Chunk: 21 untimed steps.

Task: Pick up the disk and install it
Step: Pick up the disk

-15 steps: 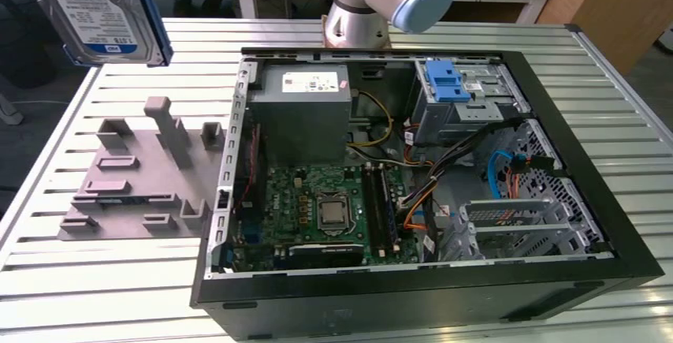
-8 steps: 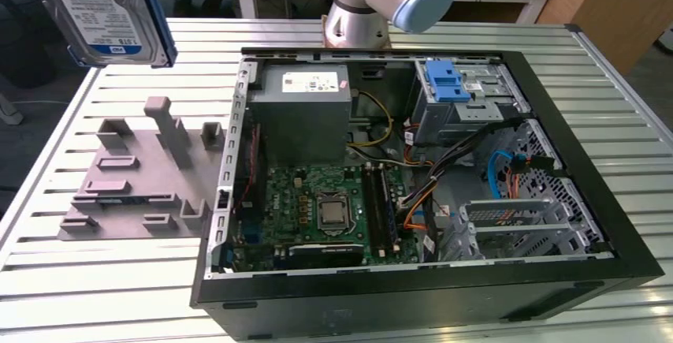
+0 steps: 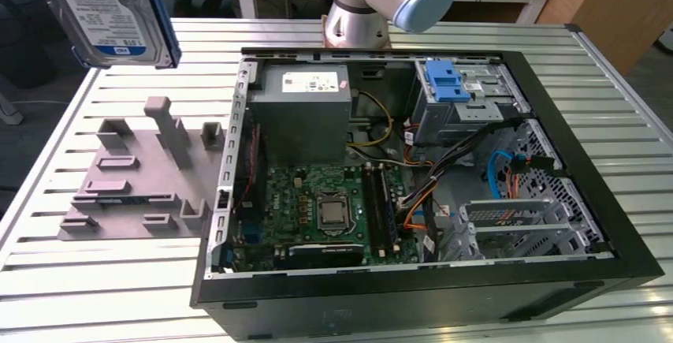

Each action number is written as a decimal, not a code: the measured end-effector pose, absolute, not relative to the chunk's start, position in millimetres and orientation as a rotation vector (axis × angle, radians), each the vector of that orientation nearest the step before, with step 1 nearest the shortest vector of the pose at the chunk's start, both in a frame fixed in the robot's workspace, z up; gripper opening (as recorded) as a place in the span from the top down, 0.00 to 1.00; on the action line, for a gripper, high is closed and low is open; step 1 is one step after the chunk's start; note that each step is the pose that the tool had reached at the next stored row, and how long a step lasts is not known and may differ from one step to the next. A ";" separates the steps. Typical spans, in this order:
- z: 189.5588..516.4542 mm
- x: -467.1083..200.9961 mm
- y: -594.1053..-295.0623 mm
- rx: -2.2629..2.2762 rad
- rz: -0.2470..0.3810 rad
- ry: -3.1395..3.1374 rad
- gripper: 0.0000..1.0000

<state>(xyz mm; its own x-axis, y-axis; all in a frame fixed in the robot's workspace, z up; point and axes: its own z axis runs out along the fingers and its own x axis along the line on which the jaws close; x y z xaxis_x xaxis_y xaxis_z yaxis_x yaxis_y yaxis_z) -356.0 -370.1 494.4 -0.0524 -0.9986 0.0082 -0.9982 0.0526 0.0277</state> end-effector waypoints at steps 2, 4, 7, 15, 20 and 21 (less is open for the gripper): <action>494.4 -355.1 -370.3 2.145 -0.023 -2.261 0.63; 494.4 -353.9 -370.5 2.145 -0.023 -2.261 0.63; 494.4 -351.8 -370.7 2.145 -0.022 -2.261 0.63; 494.4 -347.1 -371.2 2.145 -0.022 -2.261 0.63; 494.4 -344.0 -371.6 2.145 -0.022 -2.261 0.63; 494.4 -343.3 -371.7 2.145 -0.022 -2.261 0.63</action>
